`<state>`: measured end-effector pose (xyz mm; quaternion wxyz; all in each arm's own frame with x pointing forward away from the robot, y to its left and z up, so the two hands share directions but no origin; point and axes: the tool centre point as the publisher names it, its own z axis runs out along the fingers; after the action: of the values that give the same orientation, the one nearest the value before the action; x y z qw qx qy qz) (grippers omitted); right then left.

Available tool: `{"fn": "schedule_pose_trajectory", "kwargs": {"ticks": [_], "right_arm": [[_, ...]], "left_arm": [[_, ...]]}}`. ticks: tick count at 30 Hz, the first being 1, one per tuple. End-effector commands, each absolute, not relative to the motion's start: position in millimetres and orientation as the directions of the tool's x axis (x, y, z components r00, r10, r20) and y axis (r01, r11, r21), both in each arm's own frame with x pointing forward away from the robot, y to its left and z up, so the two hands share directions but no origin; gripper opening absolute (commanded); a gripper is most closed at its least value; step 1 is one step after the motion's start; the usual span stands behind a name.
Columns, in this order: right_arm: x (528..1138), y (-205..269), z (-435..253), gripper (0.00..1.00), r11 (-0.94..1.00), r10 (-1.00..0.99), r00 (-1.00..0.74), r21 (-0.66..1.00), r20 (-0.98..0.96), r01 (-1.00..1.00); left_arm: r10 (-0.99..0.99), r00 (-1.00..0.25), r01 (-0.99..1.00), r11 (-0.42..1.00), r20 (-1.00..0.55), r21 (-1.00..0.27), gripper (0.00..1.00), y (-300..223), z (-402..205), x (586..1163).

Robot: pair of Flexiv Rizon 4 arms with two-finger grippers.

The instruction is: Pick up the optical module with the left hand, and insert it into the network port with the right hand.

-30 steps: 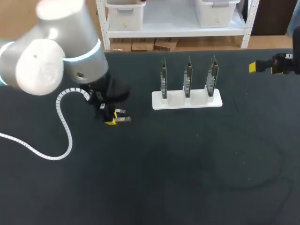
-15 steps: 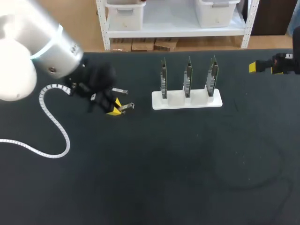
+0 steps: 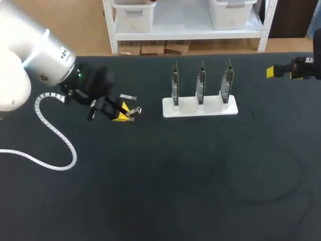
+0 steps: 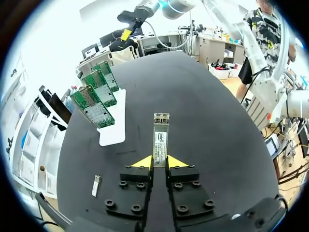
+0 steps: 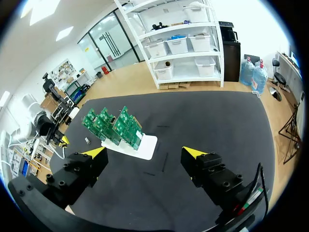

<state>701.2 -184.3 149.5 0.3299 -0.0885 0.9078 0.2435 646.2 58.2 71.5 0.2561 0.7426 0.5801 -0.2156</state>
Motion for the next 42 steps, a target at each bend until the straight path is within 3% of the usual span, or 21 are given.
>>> {"fn": "schedule_pose_trajectory", "kwargs": {"ticks": [1, 24, 34, 42], "right_arm": [[699.8, -184.2, 150.4, 1.0, 0.868, 0.0, -0.767, 0.381, -0.642, -0.319], [699.8, -184.2, 150.4, 1.0, 0.868, 0.0, -0.767, 0.381, -0.642, -0.319], [699.8, -184.2, 150.4, 1.0, 0.868, 0.0, -0.767, 0.381, -0.642, -0.319], [699.8, -184.2, 150.4, 1.0, 0.868, 0.0, -0.767, 0.381, -0.642, -0.319]], "left_arm": [[0.749, 0.236, 0.971, -0.197, -0.619, 0.133, 0.0, 59.1, 70.7, 645.9], [0.749, 0.236, 0.971, -0.197, -0.619, 0.133, 0.0, 59.1, 70.7, 645.9], [0.634, 0.289, 0.952, -0.114, -0.717, 0.283, 0.0, 19.2, 158.5, 690.3], [0.508, 0.256, 0.956, -0.01, -0.822, 0.292, 0.0, -17.7, 196.6, 716.7]]}}
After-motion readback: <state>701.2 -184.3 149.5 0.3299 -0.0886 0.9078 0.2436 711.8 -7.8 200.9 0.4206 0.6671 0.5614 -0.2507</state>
